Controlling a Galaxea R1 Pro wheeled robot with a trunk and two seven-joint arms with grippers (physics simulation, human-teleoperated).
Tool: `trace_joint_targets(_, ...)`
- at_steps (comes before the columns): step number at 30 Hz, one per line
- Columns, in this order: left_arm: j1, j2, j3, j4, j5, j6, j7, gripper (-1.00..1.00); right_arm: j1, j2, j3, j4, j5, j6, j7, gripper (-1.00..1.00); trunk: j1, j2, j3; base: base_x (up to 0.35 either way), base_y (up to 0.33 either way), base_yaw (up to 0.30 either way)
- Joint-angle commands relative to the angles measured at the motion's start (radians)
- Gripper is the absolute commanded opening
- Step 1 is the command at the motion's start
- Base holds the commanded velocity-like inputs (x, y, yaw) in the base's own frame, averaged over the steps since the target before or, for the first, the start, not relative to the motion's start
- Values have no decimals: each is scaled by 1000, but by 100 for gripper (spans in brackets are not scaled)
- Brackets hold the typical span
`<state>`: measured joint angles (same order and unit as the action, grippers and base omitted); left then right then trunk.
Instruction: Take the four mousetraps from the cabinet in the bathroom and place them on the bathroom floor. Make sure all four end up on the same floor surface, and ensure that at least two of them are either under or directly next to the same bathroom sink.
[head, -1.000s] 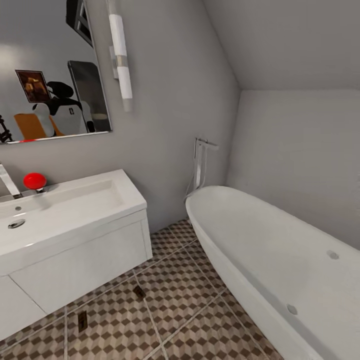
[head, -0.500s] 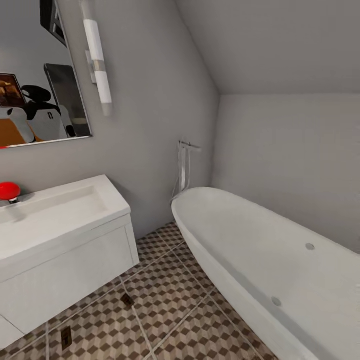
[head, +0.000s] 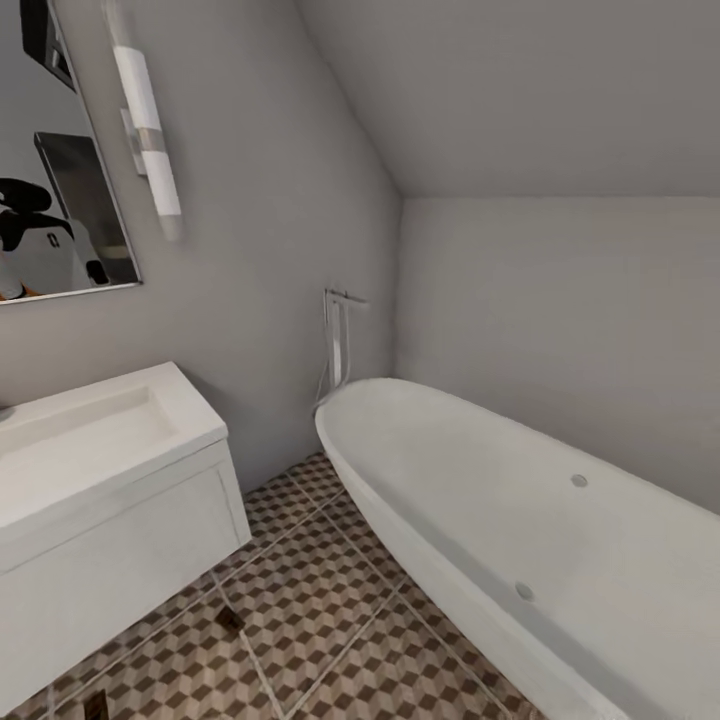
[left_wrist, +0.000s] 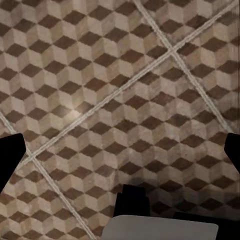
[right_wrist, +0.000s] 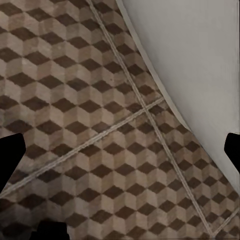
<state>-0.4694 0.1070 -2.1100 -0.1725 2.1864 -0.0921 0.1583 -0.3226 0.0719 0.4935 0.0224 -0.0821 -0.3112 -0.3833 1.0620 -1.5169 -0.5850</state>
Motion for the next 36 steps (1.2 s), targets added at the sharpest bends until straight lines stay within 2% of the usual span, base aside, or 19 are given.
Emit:
trace_joint_targets(1,-2,1,-8,-6,7,-8,6,100,-1,1,8,3,-9,-5,-2,100,0,-1,0,0,0,-208)
trace_joint_targets(7,-2,-5,-8,-9,8,-10,4,100,-1,2,8,5,-10,-4,-2,100,0,-1,8,0,0,-208)
trace_joint_targets(15,-2,-29,-7,-12,10,-10,2,100,-1,2,8,5,-10,-3,-2,100,0,-1,19,0,0,-208)
trace_joint_targets(30,12,-26,-8,-58,9,-3,6,100,-1,1,8,4,-10,-4,-2,100,0,-1,38,0,0,-206)
trace_joint_targets(36,16,-26,-8,-60,9,-4,7,100,-1,1,8,4,-9,-4,-2,100,0,-1,42,0,0,-97)
